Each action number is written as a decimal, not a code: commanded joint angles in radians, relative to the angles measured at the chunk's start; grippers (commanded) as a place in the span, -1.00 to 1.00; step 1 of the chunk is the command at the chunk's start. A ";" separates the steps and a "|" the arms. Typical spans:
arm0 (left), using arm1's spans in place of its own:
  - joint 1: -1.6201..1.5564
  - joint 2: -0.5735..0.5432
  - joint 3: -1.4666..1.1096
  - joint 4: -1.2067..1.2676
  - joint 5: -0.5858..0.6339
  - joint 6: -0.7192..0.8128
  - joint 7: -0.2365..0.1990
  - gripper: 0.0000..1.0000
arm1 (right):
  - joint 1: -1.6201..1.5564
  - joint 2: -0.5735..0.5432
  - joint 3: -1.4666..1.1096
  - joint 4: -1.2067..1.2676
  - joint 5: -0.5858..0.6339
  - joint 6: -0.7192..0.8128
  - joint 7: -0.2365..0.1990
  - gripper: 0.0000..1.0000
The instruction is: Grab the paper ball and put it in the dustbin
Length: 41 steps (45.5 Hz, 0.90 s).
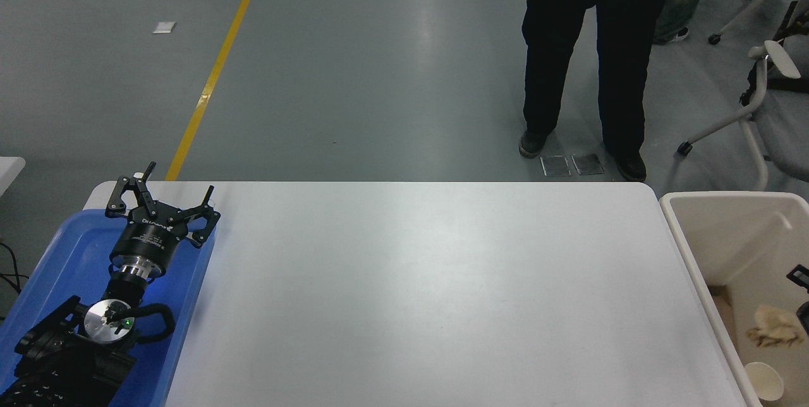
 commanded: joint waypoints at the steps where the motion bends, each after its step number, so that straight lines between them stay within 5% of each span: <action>1: 0.000 0.000 0.000 0.000 0.000 0.000 0.000 0.99 | 0.038 -0.023 0.005 0.148 -0.002 -0.008 -0.002 1.00; 12: -0.002 0.000 0.000 -0.001 0.000 0.000 0.000 0.99 | 0.334 -0.267 -0.151 0.634 0.001 -0.005 -0.005 1.00; 29: -0.002 0.000 0.003 -0.001 0.000 0.000 0.000 0.99 | 0.920 -0.154 -0.678 1.054 0.004 0.043 0.001 1.00; 41: 0.000 0.000 0.000 0.000 0.000 0.000 0.000 0.99 | 1.144 -0.060 -0.678 1.113 0.072 0.529 0.005 1.00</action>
